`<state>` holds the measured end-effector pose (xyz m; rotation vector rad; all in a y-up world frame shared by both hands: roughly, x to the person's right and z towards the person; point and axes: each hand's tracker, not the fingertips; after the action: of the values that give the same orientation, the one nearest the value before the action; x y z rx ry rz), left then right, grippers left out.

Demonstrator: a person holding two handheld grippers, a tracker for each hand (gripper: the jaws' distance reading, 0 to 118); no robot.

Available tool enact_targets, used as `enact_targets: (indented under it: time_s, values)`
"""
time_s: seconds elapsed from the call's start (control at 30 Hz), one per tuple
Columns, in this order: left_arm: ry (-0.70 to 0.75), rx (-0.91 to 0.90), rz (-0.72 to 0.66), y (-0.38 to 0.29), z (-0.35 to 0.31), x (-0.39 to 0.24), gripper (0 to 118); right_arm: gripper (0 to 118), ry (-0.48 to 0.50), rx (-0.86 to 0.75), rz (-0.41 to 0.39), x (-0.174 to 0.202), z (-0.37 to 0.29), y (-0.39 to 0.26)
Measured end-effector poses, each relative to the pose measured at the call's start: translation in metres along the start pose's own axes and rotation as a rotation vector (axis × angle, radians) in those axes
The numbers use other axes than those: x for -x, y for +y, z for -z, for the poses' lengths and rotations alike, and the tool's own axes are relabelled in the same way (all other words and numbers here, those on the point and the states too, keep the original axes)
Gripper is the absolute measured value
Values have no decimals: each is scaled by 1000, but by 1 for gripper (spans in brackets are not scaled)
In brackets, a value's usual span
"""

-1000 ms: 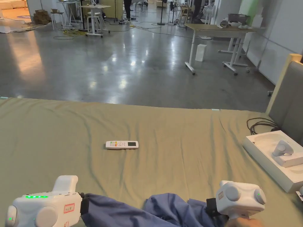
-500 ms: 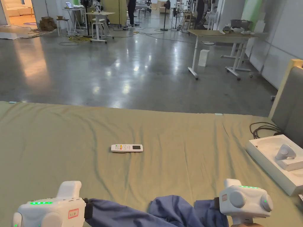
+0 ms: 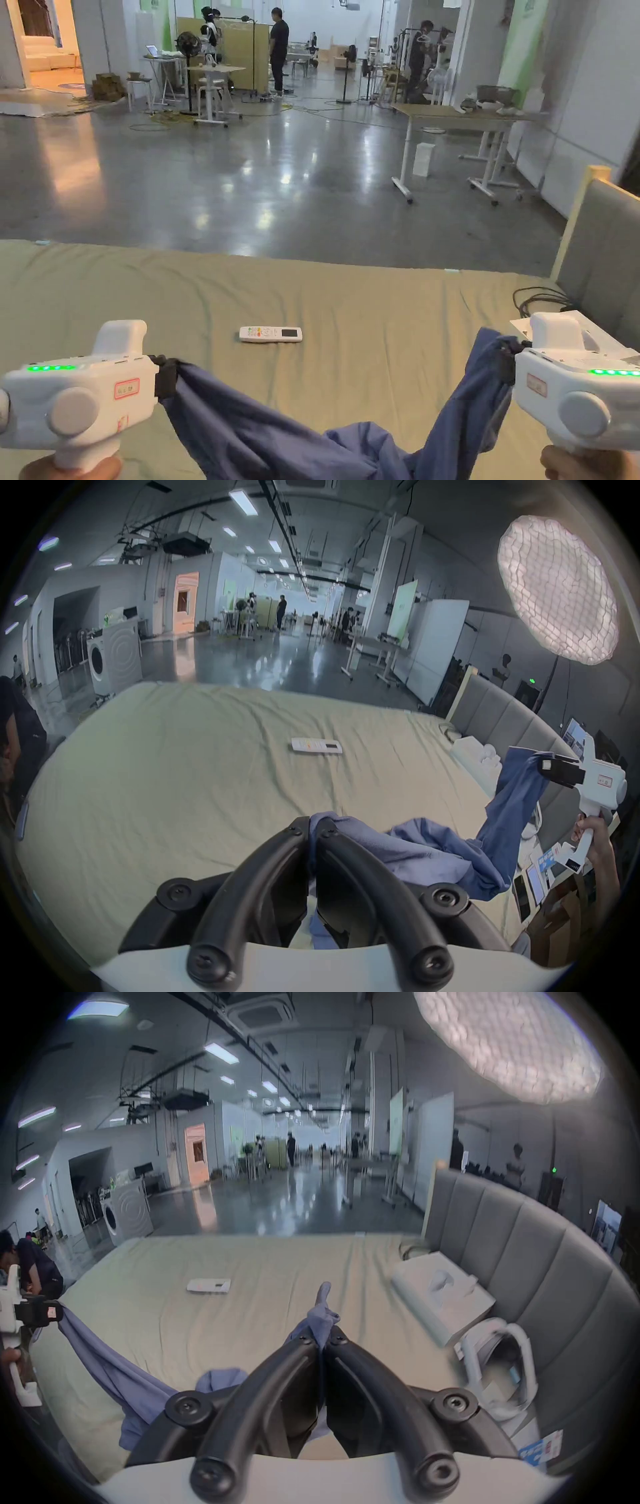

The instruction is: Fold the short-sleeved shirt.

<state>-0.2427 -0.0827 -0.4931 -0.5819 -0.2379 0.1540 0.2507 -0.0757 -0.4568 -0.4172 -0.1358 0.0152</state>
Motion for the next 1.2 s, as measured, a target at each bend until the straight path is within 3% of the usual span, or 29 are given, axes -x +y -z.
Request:
enact_targets:
  time_s: [0.2, 0.57, 0.77, 1.2]
  values:
    - [69, -117, 17, 64, -52, 25, 4, 1, -53, -127, -54, -10, -42, 72]
    - [245, -178, -10, 144, -107, 90, 4, 1, -181, -146, -83, -43, -45, 151]
    - [261, -183, -53, 158, -105, 115, 4, 1, -194, -149, -45, -51, -32, 159]
    - [309, -203, -4, 220, -52, 102, 4, 1, -213, -153, -66, -14, 31, 210]
